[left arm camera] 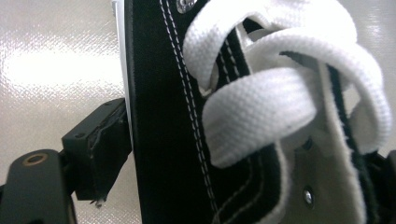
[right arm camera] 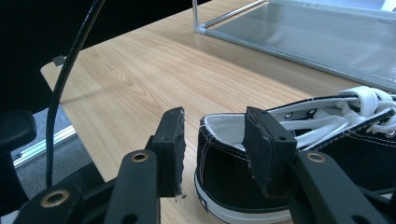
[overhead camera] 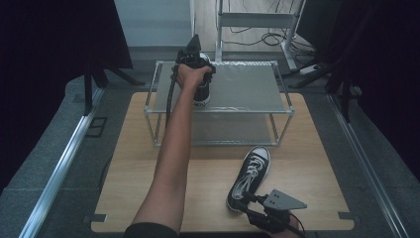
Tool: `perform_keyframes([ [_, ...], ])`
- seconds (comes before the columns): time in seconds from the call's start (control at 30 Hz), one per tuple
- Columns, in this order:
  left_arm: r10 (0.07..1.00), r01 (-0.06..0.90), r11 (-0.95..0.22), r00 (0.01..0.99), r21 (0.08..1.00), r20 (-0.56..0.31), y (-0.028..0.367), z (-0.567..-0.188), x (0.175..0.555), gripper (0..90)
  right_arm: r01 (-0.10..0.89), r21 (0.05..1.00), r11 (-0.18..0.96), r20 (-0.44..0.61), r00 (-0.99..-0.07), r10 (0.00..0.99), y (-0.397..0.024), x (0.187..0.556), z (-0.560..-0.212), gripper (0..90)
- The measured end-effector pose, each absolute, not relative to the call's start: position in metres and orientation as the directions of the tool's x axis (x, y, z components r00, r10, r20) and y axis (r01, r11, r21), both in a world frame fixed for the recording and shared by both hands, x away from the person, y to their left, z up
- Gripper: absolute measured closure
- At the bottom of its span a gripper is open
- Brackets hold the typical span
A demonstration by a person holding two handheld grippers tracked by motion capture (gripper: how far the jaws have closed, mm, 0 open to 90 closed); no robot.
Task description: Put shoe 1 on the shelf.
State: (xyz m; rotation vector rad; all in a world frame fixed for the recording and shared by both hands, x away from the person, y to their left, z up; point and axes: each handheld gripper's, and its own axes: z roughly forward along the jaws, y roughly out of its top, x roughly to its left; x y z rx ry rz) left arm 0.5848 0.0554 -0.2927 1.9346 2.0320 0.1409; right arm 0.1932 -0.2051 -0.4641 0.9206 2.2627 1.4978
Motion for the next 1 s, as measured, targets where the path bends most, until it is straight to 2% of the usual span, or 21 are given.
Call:
perform_keyframes([
  [0.27,0.985,0.953,0.075,-0.025,0.292,-0.173,0.055,-0.291,0.585,13.3,0.356,0.897,0.262,0.114,-0.76,0.64,-0.205,0.193,-0.465,58.1],
  [0.33,0.983,0.945,0.087,-0.03,0.314,-0.181,0.056,-0.289,0.583,13.4,0.356,0.897,0.263,0.114,-0.76,0.64,-0.205,0.193,-0.465,58.0],
  [0.37,0.979,0.928,0.091,-0.017,0.36,-0.203,0.058,-0.283,0.58,12.9,0.356,0.897,0.263,0.115,-0.76,0.639,-0.205,0.193,-0.465,58.0],
  [0.47,0.974,0.924,0.091,-0.005,0.372,-0.227,0.059,-0.278,0.578,12.1,0.357,0.896,0.264,0.115,-0.76,0.639,-0.204,0.193,-0.465,58.0],
  [0.6,0.967,0.904,0.066,0.046,0.422,-0.249,0.063,-0.267,0.568,13.6,0.356,0.896,0.266,0.113,-0.761,0.638,-0.204,0.193,-0.466,58.0],
  [0.73,0.941,0.875,0.014,0.152,0.483,-0.301,0.074,-0.256,0.55,15.7,0.353,0.898,0.263,0.11,-0.759,0.642,-0.205,0.193,-0.465,57.9],
  [1.0,0.902,0.841,-0.035,0.26,0.54,-0.346,0.092,-0.248,0.524,20.1,0.345,0.901,0.261,0.104,-0.759,0.643,-0.204,0.191,-0.462,57.9],
])
